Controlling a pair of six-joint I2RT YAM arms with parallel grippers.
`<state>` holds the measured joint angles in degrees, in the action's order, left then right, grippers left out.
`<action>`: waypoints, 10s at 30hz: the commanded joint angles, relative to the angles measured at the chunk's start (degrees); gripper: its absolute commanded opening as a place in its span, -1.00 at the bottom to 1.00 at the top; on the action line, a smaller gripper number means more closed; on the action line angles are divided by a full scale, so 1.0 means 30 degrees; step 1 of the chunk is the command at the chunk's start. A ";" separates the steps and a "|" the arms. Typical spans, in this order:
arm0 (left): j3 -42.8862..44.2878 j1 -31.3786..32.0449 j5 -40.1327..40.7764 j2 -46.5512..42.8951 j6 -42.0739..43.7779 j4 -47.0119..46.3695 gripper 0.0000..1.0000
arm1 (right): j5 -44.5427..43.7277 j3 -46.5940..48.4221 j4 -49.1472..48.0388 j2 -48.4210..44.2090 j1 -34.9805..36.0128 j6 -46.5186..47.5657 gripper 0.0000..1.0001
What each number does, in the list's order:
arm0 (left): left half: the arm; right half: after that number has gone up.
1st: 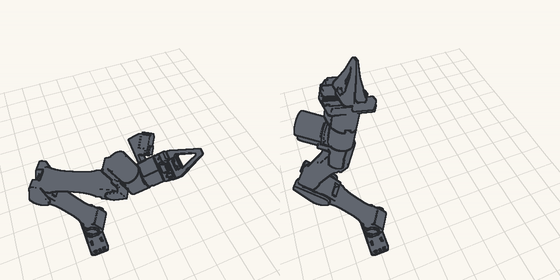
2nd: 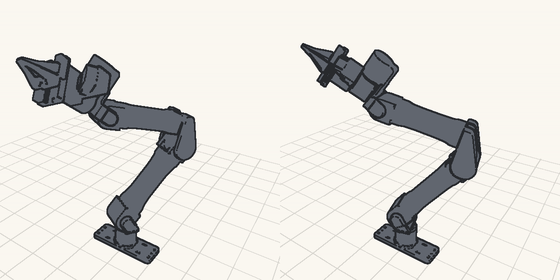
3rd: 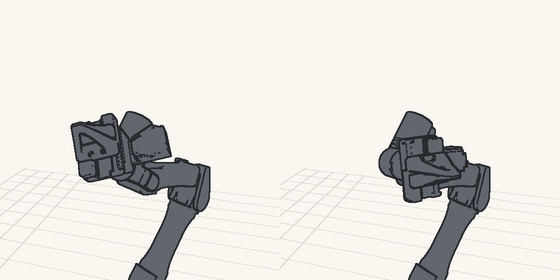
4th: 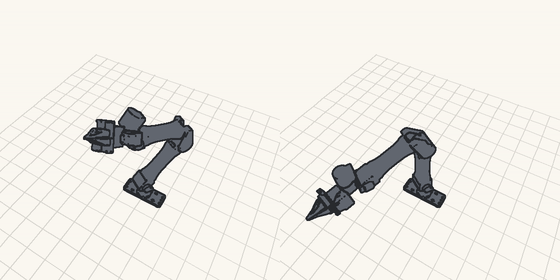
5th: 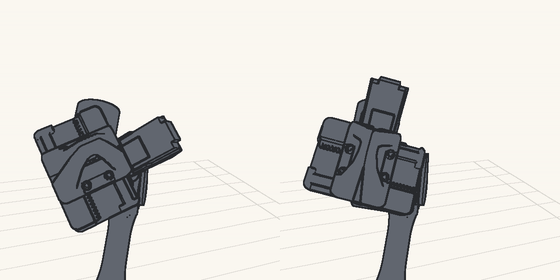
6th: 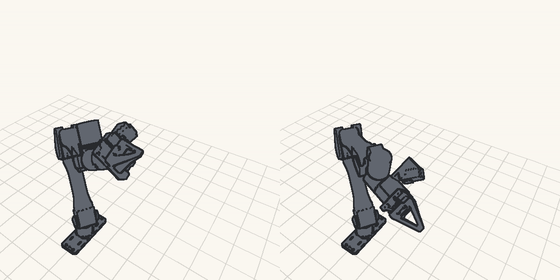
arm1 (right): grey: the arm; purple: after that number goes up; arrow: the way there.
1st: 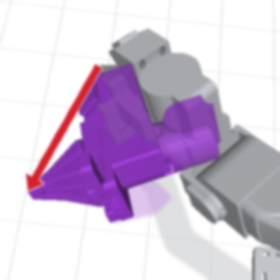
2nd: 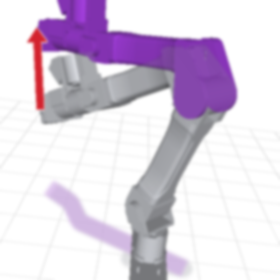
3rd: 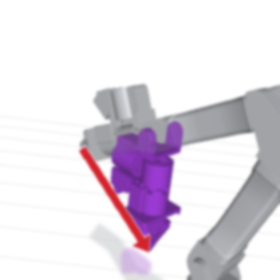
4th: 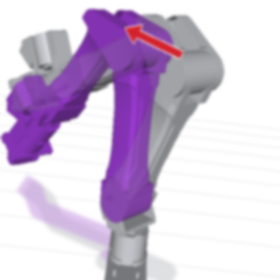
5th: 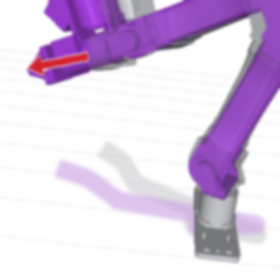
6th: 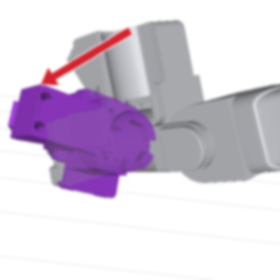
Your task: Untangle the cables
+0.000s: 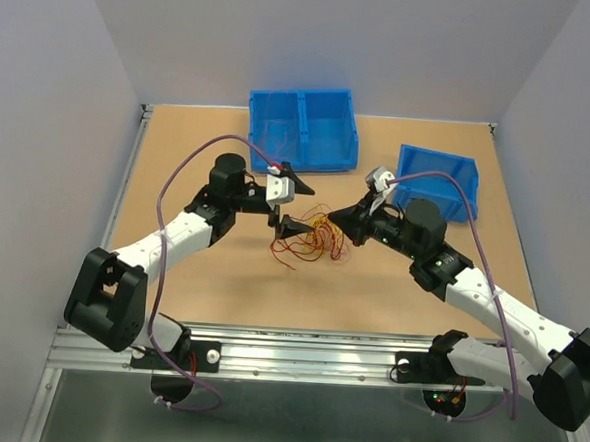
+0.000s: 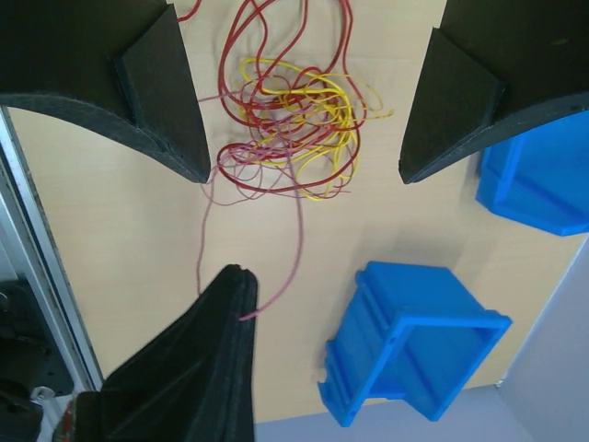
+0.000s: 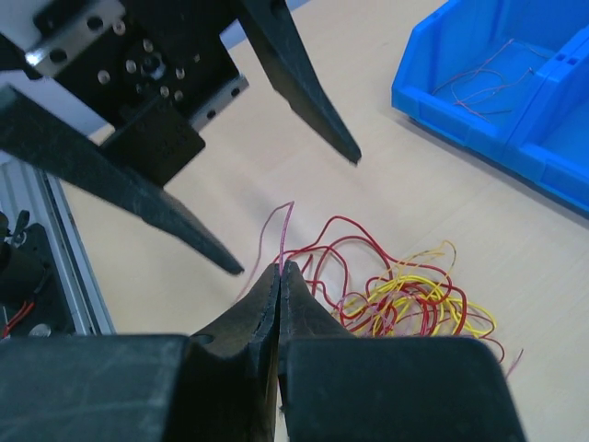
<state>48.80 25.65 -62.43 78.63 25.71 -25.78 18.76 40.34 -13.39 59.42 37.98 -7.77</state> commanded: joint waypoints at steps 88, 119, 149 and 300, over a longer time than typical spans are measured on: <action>2.5831 0.3521 2.8189 0.6481 0.1474 0.6807 -1.00 | -0.3763 0.1527 -0.5733 0.6387 0.0173 -0.1277 0.68; 2.6243 -0.0814 2.6877 1.0848 0.0132 0.4812 -1.00 | -0.5668 0.0470 -0.5733 0.4686 0.0173 -0.1160 0.68; 2.5631 -0.0260 2.7522 0.8330 0.0541 0.2735 -1.00 | -0.5639 0.0587 -0.5704 0.4862 0.0144 -0.1248 0.68; 1.9965 -0.2837 2.0899 1.4707 -0.6515 0.4158 -1.00 | -0.8247 -0.0291 -0.5469 0.4071 0.0144 -0.1687 0.67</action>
<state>97.89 17.04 2.83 117.19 11.18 -25.12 -6.00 38.20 -27.49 73.10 37.98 -12.38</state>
